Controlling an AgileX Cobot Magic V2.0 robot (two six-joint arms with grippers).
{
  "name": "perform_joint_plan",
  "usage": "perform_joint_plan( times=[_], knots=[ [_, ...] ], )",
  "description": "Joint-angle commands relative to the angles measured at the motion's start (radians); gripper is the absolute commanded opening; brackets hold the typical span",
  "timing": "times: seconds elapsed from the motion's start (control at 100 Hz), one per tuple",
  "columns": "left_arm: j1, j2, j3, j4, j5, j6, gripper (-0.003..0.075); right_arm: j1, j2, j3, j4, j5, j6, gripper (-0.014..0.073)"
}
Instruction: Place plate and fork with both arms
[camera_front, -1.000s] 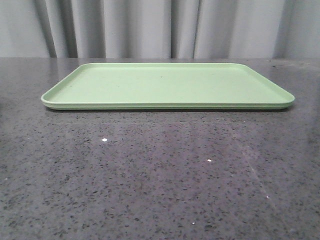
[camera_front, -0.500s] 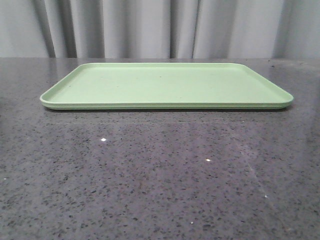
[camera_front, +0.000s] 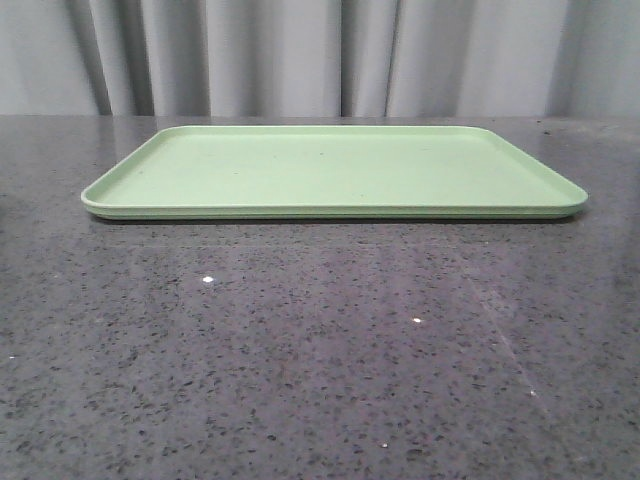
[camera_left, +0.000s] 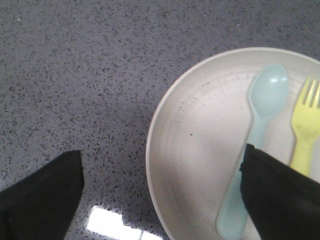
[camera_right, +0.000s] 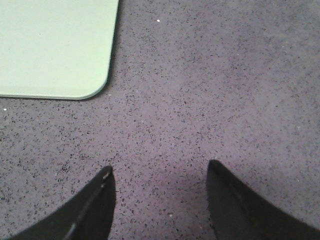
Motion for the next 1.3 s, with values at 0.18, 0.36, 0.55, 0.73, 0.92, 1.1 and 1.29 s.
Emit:
perform_joint_plan(
  times=[0.18, 0.36, 0.55, 0.73, 0.92, 1.1, 1.29],
  knots=[
    [0.037, 0.072, -0.034, -0.038, -0.102, -0.001, 0.0617, -0.001, 0.007, -0.034, 0.000, -0.069, -0.002, 0.0420],
    [0.037, 0.151, -0.034, -0.040, -0.111, -0.001, 0.0617, -0.001, 0.007, -0.034, 0.000, -0.069, -0.002, 0.0420],
    [0.037, 0.217, -0.034, -0.044, -0.124, -0.001, 0.0617, -0.001, 0.007, -0.034, 0.000, -0.069, -0.002, 0.0420],
    [0.037, 0.261, -0.034, -0.044, -0.132, -0.001, 0.0617, -0.001, 0.007, -0.034, 0.000, -0.069, -0.002, 0.0420],
    [0.037, 0.286, -0.034, -0.044, -0.142, -0.001, 0.0617, -0.001, 0.007, -0.034, 0.000, -0.069, -0.002, 0.0420],
    [0.037, 0.318, -0.034, -0.048, -0.145, -0.001, 0.0617, -0.001, 0.007, -0.034, 0.000, -0.069, -0.002, 0.0420],
    [0.037, 0.324, -0.034, -0.055, -0.141, -0.001, 0.0612, -0.001, 0.007, -0.034, 0.000, -0.069, -0.002, 0.0420]
  ],
)
